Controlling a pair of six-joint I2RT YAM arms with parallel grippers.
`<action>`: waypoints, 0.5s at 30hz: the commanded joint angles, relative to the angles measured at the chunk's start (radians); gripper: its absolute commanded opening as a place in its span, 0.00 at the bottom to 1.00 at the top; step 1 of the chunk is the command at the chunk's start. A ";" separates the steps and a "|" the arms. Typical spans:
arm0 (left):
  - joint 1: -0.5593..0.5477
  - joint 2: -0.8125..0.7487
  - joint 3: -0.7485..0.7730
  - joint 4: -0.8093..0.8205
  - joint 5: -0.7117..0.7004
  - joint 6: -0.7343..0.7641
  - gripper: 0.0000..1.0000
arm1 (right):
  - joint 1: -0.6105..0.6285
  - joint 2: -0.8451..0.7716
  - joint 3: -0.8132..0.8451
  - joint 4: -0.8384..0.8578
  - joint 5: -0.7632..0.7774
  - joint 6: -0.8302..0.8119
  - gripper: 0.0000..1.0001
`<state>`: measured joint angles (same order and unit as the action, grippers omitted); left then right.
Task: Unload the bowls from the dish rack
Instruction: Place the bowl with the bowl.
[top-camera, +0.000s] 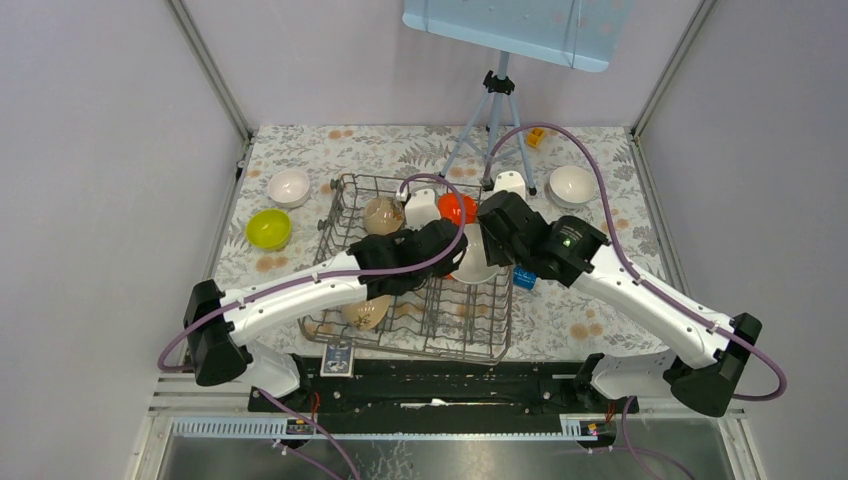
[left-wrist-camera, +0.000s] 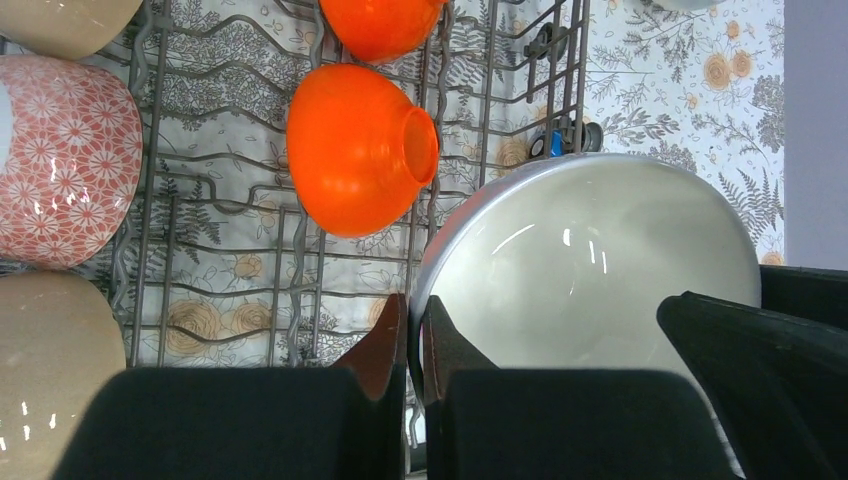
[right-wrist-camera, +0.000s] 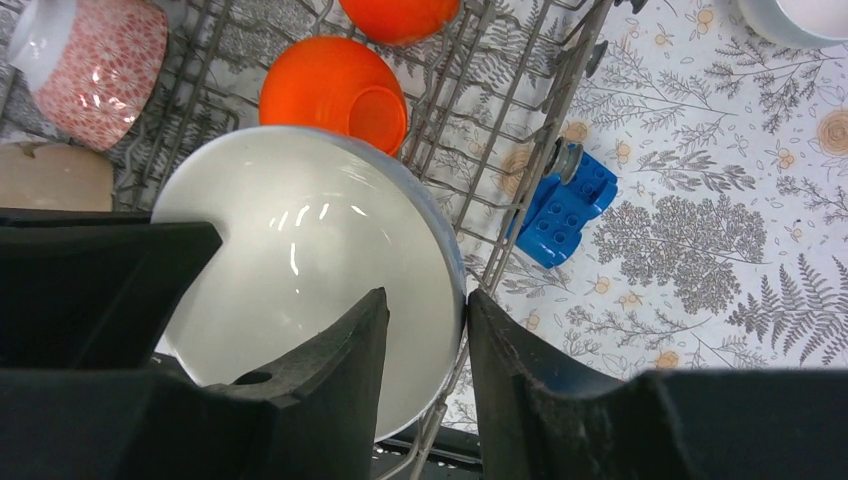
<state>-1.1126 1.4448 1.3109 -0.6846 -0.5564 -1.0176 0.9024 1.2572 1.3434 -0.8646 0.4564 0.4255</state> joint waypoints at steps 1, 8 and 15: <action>0.007 -0.005 0.069 0.042 -0.033 0.002 0.00 | 0.000 0.019 0.023 -0.020 0.034 -0.022 0.42; 0.006 -0.012 0.069 0.045 -0.031 0.000 0.00 | 0.000 0.028 -0.001 -0.004 0.061 -0.028 0.32; 0.006 -0.026 0.058 0.044 -0.031 -0.008 0.00 | 0.000 0.049 -0.012 -0.001 0.087 -0.034 0.21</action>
<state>-1.1122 1.4498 1.3163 -0.7116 -0.5617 -1.0164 0.9024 1.2896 1.3399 -0.8783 0.4904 0.4046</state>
